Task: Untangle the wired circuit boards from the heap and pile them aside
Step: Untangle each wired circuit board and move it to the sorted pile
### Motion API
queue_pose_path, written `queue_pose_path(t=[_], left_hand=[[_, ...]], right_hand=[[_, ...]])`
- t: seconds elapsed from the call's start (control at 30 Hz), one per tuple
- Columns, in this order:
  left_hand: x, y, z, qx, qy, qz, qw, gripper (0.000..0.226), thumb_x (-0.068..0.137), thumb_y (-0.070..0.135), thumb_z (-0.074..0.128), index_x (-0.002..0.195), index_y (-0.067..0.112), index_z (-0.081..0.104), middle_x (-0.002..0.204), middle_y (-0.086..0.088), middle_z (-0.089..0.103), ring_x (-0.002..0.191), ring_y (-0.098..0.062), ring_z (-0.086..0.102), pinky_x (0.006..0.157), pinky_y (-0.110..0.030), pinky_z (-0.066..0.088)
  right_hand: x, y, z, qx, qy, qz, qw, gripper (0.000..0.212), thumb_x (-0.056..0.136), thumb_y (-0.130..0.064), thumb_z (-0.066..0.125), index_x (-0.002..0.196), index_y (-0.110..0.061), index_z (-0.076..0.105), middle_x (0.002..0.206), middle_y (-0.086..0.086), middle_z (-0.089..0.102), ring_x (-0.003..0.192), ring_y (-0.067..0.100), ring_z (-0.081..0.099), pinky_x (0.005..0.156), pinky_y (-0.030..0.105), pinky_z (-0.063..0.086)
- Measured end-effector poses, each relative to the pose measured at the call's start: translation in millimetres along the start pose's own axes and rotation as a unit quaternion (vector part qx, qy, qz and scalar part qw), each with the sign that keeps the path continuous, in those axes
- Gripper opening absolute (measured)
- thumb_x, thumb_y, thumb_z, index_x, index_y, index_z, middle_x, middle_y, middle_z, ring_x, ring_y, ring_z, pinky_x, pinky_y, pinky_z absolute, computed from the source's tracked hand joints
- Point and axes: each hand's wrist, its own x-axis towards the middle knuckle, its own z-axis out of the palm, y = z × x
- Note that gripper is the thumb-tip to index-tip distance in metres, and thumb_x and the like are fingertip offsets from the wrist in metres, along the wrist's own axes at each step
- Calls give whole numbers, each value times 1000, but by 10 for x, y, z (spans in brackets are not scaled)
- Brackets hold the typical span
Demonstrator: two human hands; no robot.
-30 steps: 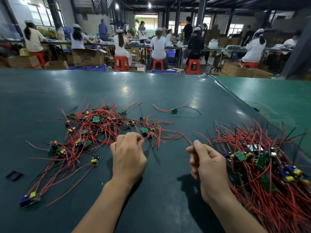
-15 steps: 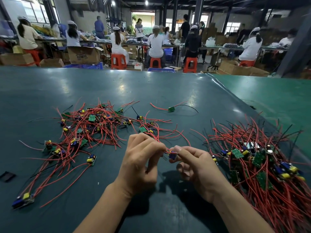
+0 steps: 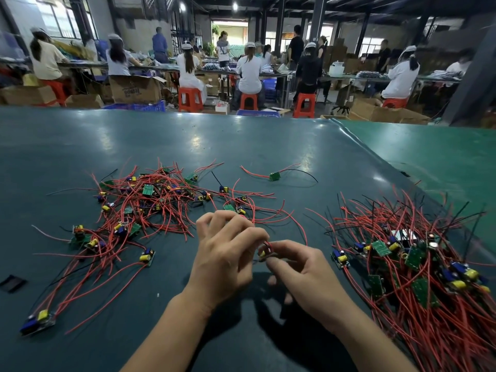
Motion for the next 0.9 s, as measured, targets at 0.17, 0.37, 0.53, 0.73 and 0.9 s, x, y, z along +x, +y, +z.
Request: queue_pose_path(t=[0.17,0.37,0.53,0.73,0.9], left_hand=[[-6,-10,3,5,3,8,1000,13,77,11,71,85,22,73,85,10,63,92,-22,57,86,-43,34],[-24,1,32,-1,5,26,1000,11,81,18,73,91,22,76,96,7,67,100,-24,58,88,-47,37],[-36,99,8,-34,172,-5,984,8,88,22,69,85,15,71,88,1,64,85,-18,55,81,-31,41],[-81,266,157,-265,-75,-189,943,42,90,50,53,65,19,65,50,0,52,45,-12,47,48,-24,38],[-18,242,174,-440,-86,-362,817,47,84,60,61,73,17,73,49,-1,57,40,-7,45,44,-16,35]], right_hand=[[-9,11,6,18,0,-22,1000,16,89,-13,69,97,-26,73,90,6,70,66,12,63,42,21,45],[14,11,-7,-27,7,-47,999,11,89,-11,69,91,-20,73,83,0,75,72,15,68,66,36,56],[37,-23,-74,134,118,-21,984,6,88,-6,68,90,-7,62,81,11,73,66,23,70,46,27,50],[34,-105,-133,219,114,-11,969,14,85,-16,67,88,-14,53,93,10,76,73,16,69,45,21,47],[12,-104,-103,197,63,-26,978,9,67,-27,76,72,-26,69,83,7,74,75,12,67,50,20,47]])
